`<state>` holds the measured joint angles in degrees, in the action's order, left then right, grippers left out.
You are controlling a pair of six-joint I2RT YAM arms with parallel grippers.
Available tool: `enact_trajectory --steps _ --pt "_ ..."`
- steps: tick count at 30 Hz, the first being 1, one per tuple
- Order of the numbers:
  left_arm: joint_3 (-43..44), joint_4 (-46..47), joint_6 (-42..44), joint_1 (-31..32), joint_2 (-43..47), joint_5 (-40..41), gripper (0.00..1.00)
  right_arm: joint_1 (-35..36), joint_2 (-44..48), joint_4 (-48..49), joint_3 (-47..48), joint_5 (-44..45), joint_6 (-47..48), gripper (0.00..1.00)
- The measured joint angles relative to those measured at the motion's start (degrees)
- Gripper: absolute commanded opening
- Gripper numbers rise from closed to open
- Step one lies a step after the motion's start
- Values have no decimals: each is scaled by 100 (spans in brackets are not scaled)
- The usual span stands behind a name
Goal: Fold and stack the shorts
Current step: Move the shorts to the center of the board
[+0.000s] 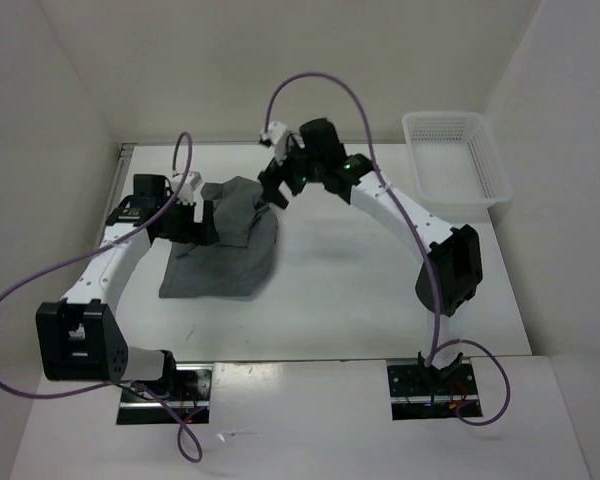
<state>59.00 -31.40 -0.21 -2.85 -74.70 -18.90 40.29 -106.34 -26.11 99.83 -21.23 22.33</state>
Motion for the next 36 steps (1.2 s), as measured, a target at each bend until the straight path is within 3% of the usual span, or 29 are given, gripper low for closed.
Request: enact_trajectory --steps 5,9,11,15,16,17,21,26,31,36 --pt "522 299 -2 776 -1001 20 99 -1147 -518 570 723 -17 -710 100" --pt "734 817 2 1220 -1792 485 99 -1447 -1067 752 1045 20 -1106 100" --pt "737 942 0 1257 -2081 752 93 -1453 -1335 767 1165 -7 -1226 100" --pt "737 942 -33 1217 -2341 992 29 -1453 -1829 769 1499 -81 -1480 100" --pt "739 894 -9 1202 -2341 970 6 -1453 -1989 776 1663 -98 -1585 100" --pt "752 820 -26 1196 -2334 909 0 -1453 -2109 789 1808 -125 -1681 100" --pt "868 177 4 1198 -2186 420 0 -1342 -2787 857 2743 232 -1961 100" --pt "780 -1252 2 1200 -1228 -210 0 -756 -3506 850 3700 942 -2157 100" --pt "472 -2166 4 1200 -505 -487 5 37 -3886 741 3856 975 -2354 100" --pt "227 -2522 2 1200 -417 -568 6 629 -3974 542 3600 313 -2441 98"
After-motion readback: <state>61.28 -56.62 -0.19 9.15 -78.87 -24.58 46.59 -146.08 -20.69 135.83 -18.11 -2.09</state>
